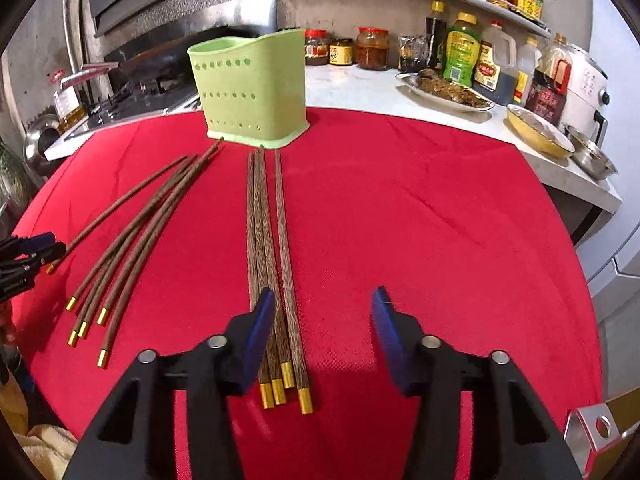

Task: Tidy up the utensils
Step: 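Grasp one chopstick with the left gripper while the right gripper grasps another, lifting both upright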

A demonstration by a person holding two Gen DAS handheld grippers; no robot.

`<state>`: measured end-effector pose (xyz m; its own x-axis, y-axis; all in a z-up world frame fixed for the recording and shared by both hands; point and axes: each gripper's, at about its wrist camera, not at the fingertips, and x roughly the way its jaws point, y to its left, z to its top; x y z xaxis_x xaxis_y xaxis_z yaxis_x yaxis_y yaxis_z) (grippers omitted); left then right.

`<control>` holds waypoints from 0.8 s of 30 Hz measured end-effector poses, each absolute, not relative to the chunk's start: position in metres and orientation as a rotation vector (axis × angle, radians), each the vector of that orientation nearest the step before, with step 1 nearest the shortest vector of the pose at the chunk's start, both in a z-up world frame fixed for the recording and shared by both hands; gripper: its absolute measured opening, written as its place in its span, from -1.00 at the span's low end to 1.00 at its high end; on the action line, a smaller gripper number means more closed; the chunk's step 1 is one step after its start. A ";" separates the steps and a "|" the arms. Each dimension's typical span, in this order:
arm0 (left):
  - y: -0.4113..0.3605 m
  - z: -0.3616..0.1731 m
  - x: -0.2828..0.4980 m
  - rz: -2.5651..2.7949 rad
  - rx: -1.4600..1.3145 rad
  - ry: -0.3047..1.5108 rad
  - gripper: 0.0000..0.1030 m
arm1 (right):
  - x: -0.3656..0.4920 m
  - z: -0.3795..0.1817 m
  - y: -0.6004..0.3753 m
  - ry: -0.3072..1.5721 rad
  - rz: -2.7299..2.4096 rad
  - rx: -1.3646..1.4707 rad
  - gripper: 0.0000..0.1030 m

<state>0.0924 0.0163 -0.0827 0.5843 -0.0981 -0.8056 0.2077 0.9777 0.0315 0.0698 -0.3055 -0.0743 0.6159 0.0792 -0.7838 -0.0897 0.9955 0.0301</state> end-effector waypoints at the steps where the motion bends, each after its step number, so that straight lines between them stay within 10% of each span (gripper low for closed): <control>1: 0.016 -0.084 0.094 -0.190 0.122 0.941 -0.06 | 0.072 -0.076 -0.305 0.907 0.118 -0.003 -0.02; 5: 0.012 -0.088 0.101 -0.204 0.129 0.969 -0.18 | 0.081 -0.077 -0.303 0.913 0.122 0.001 -0.07; 12: 0.011 -0.091 0.103 -0.227 0.142 0.983 -0.50 | 0.090 -0.079 -0.295 0.928 0.166 -0.020 -0.83; 24: 0.010 -0.092 0.100 -0.231 0.157 0.970 -0.57 | 0.094 -0.091 -0.309 0.967 0.106 -0.007 -0.75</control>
<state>0.1001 0.0105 -0.0917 0.5436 -0.1239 -0.8301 0.2634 0.9643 0.0286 0.0944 -0.3086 -0.0907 0.5630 0.0871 -0.8219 -0.0934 0.9948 0.0414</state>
